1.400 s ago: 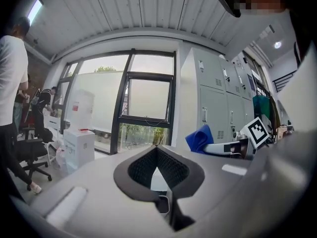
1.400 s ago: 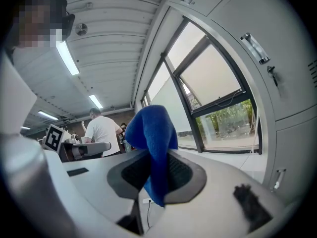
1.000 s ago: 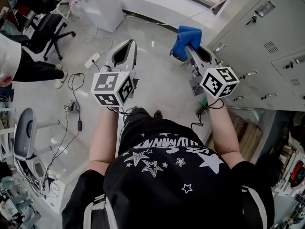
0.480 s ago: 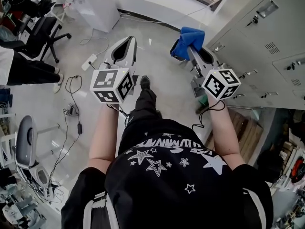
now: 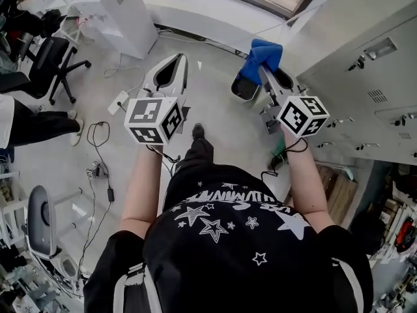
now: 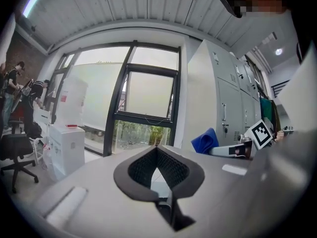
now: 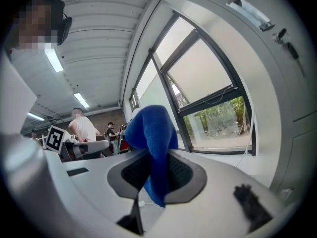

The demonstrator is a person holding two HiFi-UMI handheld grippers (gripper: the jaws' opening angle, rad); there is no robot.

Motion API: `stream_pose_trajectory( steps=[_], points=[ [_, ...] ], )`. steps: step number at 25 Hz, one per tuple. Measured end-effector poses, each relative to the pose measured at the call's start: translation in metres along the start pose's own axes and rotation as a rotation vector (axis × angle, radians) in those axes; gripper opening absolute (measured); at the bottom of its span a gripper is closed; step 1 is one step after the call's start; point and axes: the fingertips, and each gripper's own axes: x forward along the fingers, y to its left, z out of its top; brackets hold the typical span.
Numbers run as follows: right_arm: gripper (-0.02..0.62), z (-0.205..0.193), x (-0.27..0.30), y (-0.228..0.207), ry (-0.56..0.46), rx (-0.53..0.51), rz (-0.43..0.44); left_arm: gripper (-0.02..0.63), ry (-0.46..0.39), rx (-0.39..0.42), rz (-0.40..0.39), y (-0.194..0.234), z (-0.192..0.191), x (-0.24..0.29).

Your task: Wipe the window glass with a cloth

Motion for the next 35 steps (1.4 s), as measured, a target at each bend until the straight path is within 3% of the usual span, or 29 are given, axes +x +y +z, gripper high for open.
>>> stream_pose_trajectory(
  steps=[9,19,25,35],
  points=[
    [0.075,0.03,0.102,-0.045,0.008,0.0,-0.052,0.008,0.017,-0.041,-0.011,0.08,0.018,0.084],
    [0.075,0.046,0.19,-0.06,-0.006,-0.002,-0.088,0.008,0.014,-0.064,-0.006,0.167,0.034,0.13],
    [0.075,0.043,0.228,-0.046,0.02,-0.046,-0.066,0.008,0.014,-0.04,-0.02,0.189,0.036,0.151],
    [0.075,0.042,0.3,-0.087,0.05,-0.026,-0.046,0.008,0.044,-0.027,-0.013,0.222,0.031,0.204]
  ],
)
